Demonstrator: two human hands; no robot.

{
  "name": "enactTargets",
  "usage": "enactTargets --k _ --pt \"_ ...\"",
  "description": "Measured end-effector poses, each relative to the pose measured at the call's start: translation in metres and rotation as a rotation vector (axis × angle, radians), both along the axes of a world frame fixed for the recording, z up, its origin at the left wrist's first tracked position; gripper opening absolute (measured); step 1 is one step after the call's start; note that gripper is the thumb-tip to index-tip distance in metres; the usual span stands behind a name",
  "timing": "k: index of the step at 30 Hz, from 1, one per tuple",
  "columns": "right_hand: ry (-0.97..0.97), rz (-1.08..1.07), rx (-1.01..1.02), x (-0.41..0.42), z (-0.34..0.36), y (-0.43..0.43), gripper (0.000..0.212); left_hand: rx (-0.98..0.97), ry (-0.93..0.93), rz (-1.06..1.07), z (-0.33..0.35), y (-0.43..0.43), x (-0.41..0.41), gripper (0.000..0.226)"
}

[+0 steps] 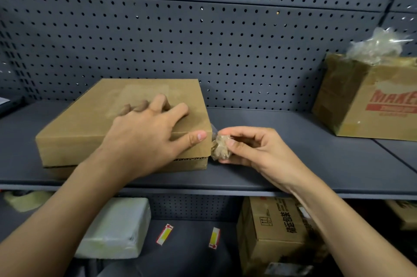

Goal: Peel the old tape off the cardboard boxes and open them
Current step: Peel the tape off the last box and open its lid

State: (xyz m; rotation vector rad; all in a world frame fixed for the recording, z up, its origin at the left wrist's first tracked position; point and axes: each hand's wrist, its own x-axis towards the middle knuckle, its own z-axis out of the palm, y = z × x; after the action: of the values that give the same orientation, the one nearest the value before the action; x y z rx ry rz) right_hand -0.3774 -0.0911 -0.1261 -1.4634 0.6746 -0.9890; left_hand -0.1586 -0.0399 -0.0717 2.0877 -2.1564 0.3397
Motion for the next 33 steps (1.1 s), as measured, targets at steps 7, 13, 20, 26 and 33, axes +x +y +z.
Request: enactTargets --k 7,13,20,26,33 --pt "-0.01 -0.006 0.102 0.003 0.005 -0.002 0.028 0.072 0.023 -0.013 0.005 0.002 0.001 0.079" --pt "-0.052 -0.186 0.162 0.009 0.003 -0.002 0.008 0.132 0.033 -0.033 0.012 0.005 0.002 0.069" --pt "-0.019 -0.413 0.137 0.022 0.002 -0.003 0.011 0.15 0.017 -0.044 0.012 0.002 0.001 0.071" --pt "0.044 -0.673 0.039 0.013 0.003 -0.017 0.025 0.119 0.004 -0.072 0.005 -0.003 0.003 0.069" --pt "0.096 -0.707 -0.144 -0.028 0.018 -0.009 0.002 0.031 0.017 -0.085 -0.003 -0.005 0.0 0.083"
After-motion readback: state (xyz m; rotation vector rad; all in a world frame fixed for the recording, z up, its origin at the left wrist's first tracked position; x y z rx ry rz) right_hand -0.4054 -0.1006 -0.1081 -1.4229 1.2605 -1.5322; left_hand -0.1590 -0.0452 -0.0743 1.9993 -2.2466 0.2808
